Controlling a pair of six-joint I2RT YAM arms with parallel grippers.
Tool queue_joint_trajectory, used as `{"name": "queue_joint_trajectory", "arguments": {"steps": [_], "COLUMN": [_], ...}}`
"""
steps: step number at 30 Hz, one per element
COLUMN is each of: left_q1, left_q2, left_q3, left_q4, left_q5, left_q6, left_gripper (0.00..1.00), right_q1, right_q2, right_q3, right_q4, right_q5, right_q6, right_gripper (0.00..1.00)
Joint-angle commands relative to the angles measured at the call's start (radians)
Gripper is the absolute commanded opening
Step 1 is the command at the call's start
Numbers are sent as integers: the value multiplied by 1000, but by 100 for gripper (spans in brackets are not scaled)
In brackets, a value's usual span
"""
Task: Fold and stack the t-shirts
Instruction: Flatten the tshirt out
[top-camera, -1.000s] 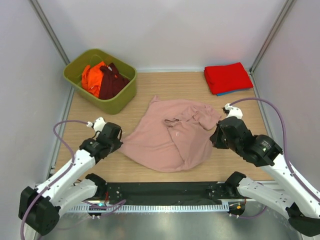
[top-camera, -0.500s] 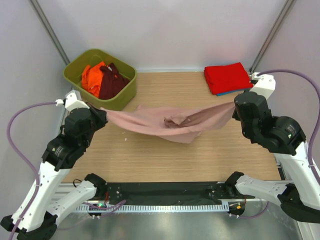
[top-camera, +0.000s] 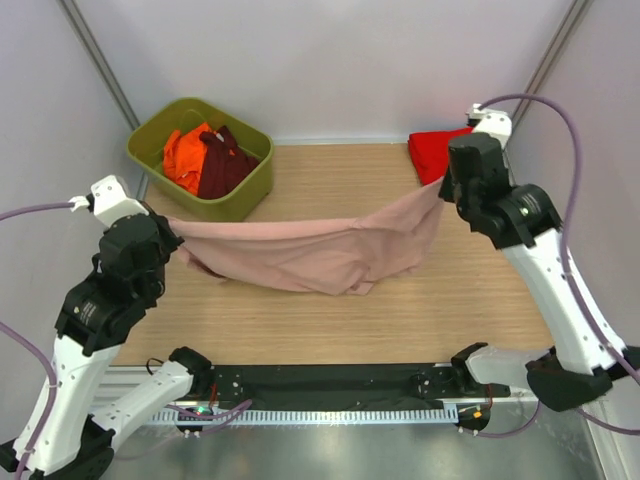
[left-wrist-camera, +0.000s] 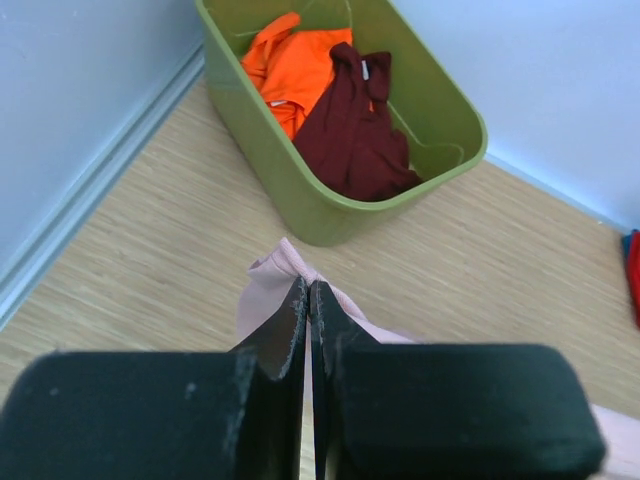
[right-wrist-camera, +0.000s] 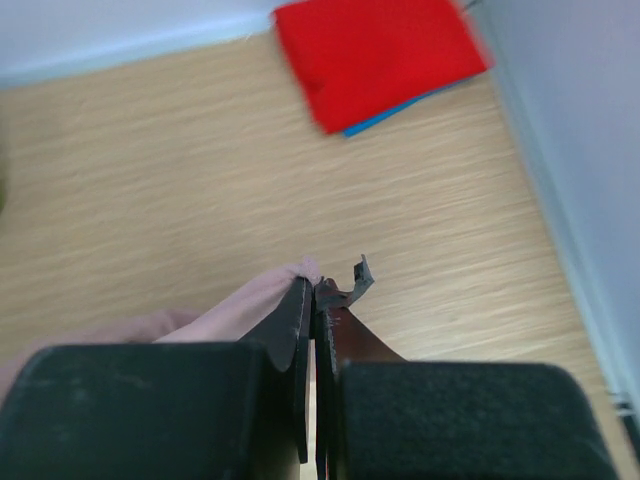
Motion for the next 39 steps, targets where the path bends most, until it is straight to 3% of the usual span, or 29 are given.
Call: {"name": "queue_joint_trajectory", "arguments": {"steps": [1,8,13,17,20,28,39], "left_q1": [-1,2,11,17,17,17,16], "left_q2": [42,180,321,384,365,179,-59], "left_q3": [-14,62,212,347,365,220,282], "left_q4": [1,122,220,210,219,279,268], "left_q5": [-58,-33,0,34,65,160,258], "left_q6": [51,113,185,211,208,157,82], "left_gripper": [0,0,0,0,0,0,1], "right_q1": [-76,-379,-585,-684,-712,-714,-714], "right_q2": [67,158,215,239,226,94,-147], "right_q3": [-34,49,283,431,471,446,581], "right_q4": [120,203,147,95,70,96,119], "right_q5": [-386,-695,-746,-758,-753,-749,-617], "right_q6": [63,135,101,78,54,55,41], "right_gripper": [1,1,1,1,1,1,1]}}
